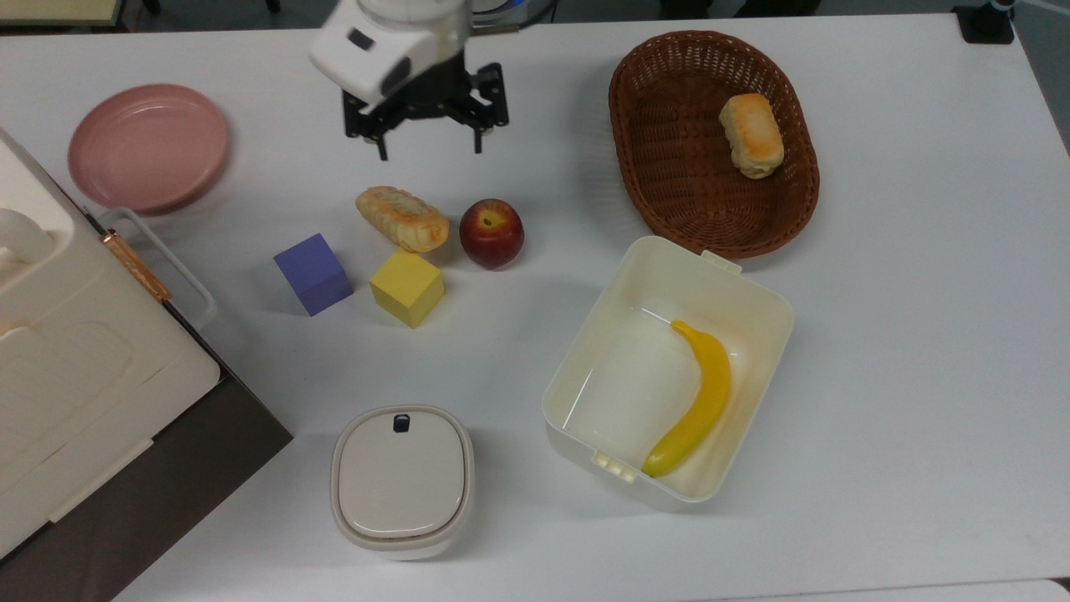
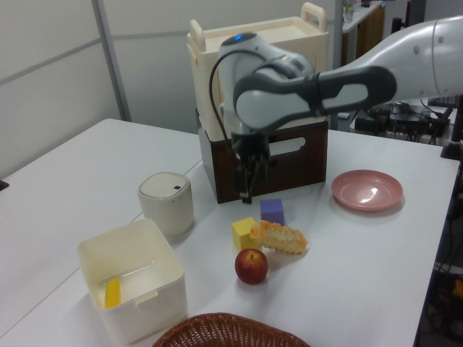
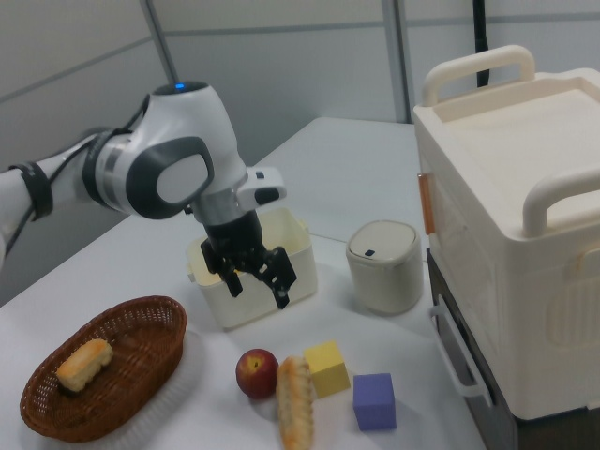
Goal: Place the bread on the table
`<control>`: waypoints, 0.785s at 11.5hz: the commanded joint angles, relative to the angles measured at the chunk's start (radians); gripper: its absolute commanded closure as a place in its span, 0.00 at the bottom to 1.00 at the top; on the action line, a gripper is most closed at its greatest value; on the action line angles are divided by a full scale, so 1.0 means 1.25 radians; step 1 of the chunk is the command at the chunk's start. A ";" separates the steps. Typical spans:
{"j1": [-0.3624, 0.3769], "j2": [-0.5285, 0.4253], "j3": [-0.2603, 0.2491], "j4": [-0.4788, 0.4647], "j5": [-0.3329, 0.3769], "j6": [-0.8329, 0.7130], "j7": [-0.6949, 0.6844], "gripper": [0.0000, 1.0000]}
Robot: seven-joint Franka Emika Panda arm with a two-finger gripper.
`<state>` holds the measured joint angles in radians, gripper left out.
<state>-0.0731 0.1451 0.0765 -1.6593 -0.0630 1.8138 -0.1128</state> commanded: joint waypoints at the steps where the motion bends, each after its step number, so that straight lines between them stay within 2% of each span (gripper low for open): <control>1: -0.035 -0.079 0.003 -0.004 -0.010 -0.031 -0.007 0.00; 4: -0.035 -0.126 -0.013 0.012 0.006 -0.135 0.031 0.00; 7: -0.020 -0.141 -0.005 0.018 0.037 -0.155 0.152 0.00; 9: -0.002 -0.141 -0.006 0.018 0.037 -0.155 0.164 0.00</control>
<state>-0.1086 -0.0227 0.0767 -1.6424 -0.0299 1.6457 0.0453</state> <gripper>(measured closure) 0.000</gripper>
